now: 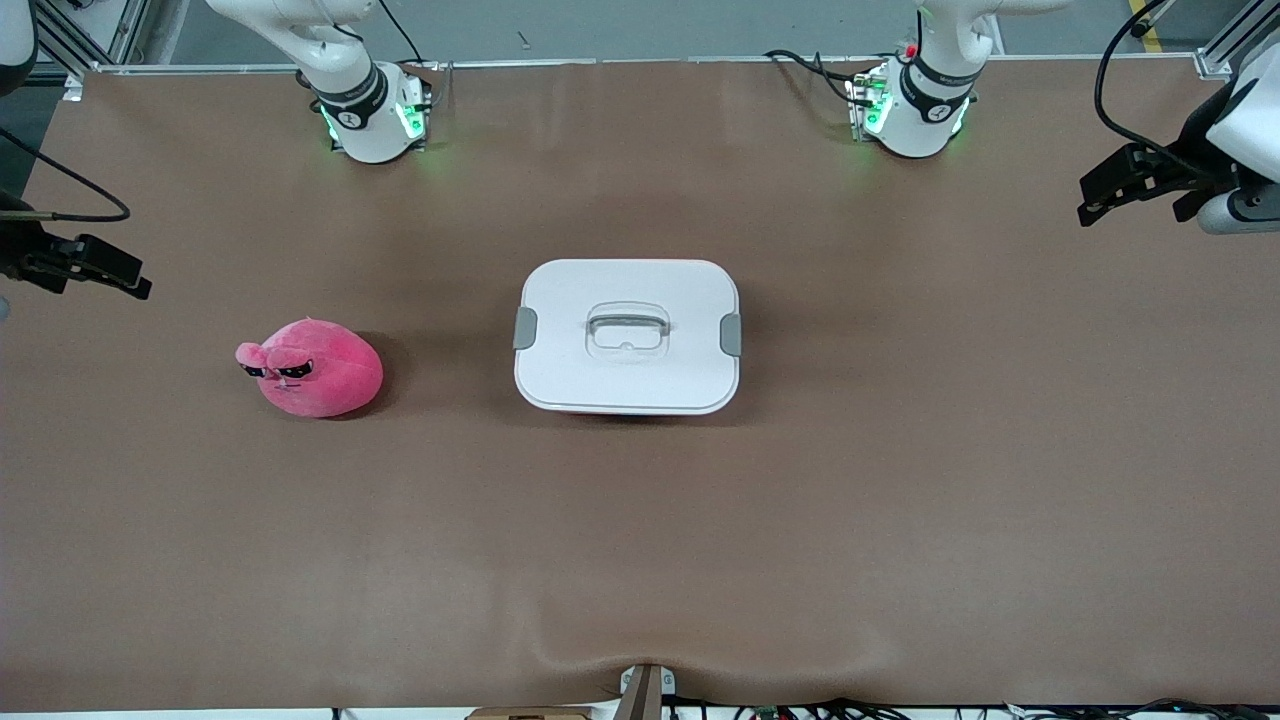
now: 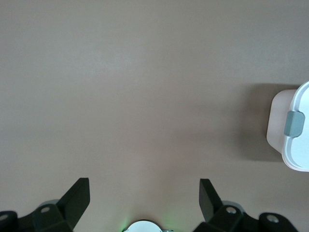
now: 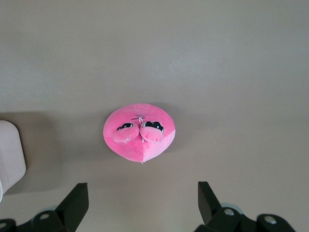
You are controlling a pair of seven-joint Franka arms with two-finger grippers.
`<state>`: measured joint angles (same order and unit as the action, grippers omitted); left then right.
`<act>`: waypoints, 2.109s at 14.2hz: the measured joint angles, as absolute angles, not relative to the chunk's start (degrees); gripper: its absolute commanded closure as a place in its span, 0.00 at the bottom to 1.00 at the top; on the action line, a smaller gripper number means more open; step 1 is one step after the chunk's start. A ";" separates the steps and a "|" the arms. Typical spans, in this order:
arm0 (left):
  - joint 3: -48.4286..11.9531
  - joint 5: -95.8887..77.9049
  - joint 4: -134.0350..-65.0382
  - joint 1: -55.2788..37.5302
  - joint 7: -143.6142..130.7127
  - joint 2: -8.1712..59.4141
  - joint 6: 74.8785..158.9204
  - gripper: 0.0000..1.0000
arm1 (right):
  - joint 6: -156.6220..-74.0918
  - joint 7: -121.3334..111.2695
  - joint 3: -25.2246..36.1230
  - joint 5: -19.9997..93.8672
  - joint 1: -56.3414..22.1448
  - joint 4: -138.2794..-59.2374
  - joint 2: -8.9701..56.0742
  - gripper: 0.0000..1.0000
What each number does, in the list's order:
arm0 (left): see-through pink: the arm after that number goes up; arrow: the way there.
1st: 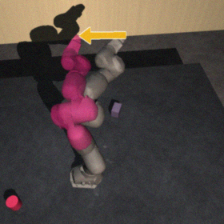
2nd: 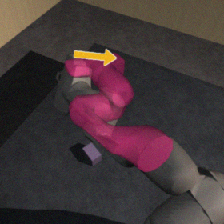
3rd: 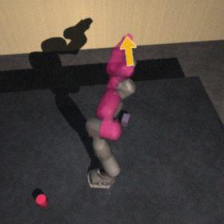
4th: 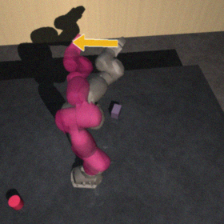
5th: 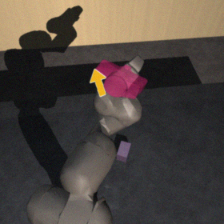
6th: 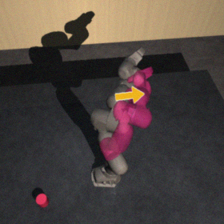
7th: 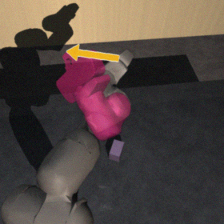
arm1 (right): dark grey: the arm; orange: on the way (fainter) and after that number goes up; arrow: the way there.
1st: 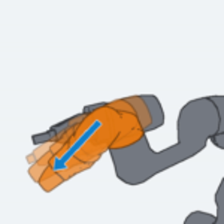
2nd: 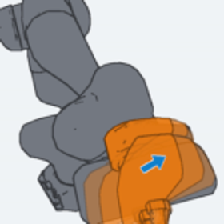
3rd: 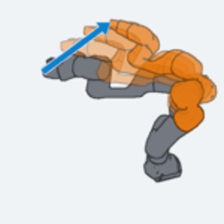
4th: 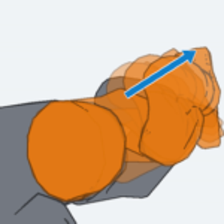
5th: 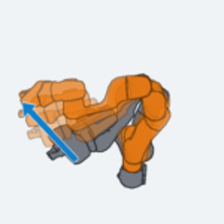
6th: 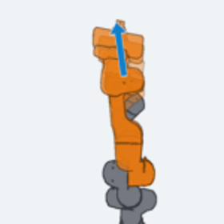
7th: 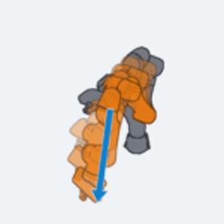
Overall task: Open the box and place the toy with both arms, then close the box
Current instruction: 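Move the right gripper to the pink plush while the left gripper approaches the box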
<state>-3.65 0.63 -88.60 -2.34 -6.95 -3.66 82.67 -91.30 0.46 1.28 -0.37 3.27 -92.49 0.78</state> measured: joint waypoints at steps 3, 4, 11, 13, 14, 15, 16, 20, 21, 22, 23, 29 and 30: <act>-3.65 0.62 -88.59 -2.34 -6.95 -3.66 82.67 0.00 | -91.31 0.46 1.25 -0.37 3.14 -92.49 0.78 0.00; -3.64 0.62 -88.59 -2.34 -6.95 -3.66 82.67 0.00 | -91.37 0.46 1.24 -0.37 3.11 -92.49 0.78 0.00; -3.59 0.62 -88.39 -2.15 -6.95 -3.02 82.74 0.00 | -91.97 0.45 1.24 -0.37 3.10 -92.80 0.78 0.00; -3.76 0.62 -88.32 -2.26 -6.97 -2.45 82.78 0.00 | -93.42 0.45 1.22 -0.37 3.08 -93.96 0.83 0.00; -3.90 0.62 -88.31 -2.32 -6.99 -2.12 82.78 0.00 | -93.98 0.45 1.22 -0.38 3.07 -94.64 0.91 0.00; -4.07 0.62 -88.33 -2.33 -7.00 -1.49 82.79 0.00 | -94.35 0.43 1.20 -0.38 3.03 -95.14 1.02 0.00; -4.22 0.62 -88.34 -2.36 -7.00 -0.43 82.85 0.00 | -94.59 0.39 1.16 -0.38 2.91 -95.48 1.16 0.00; -4.44 0.61 -88.02 -3.87 -7.00 5.96 84.66 0.00 | -99.53 0.37 1.08 -0.38 1.26 -99.04 2.10 0.00; -4.47 0.61 -87.41 -4.41 -7.07 7.54 85.12 0.00 | -100.34 0.37 1.05 -0.37 0.74 -99.92 2.44 0.00; -4.49 0.61 -86.50 -4.83 -7.10 9.07 85.35 0.00 | -100.72 0.37 1.03 -0.38 0.12 -100.51 2.91 0.00; -4.51 0.61 -85.43 -5.20 -7.30 10.41 85.38 0.00 | -100.86 0.37 0.98 -0.37 -0.46 -100.75 3.49 0.00; -4.78 0.28 -83.01 -11.72 -27.38 12.44 85.95 0.00 | -109.18 -3.09 1.19 -0.37 -0.97 -105.87 6.02 0.00; -4.85 0.28 -83.00 -13.51 -32.11 12.47 86.20 0.00 | -111.14 -3.35 1.27 -0.37 -0.96 -107.59 6.23 0.00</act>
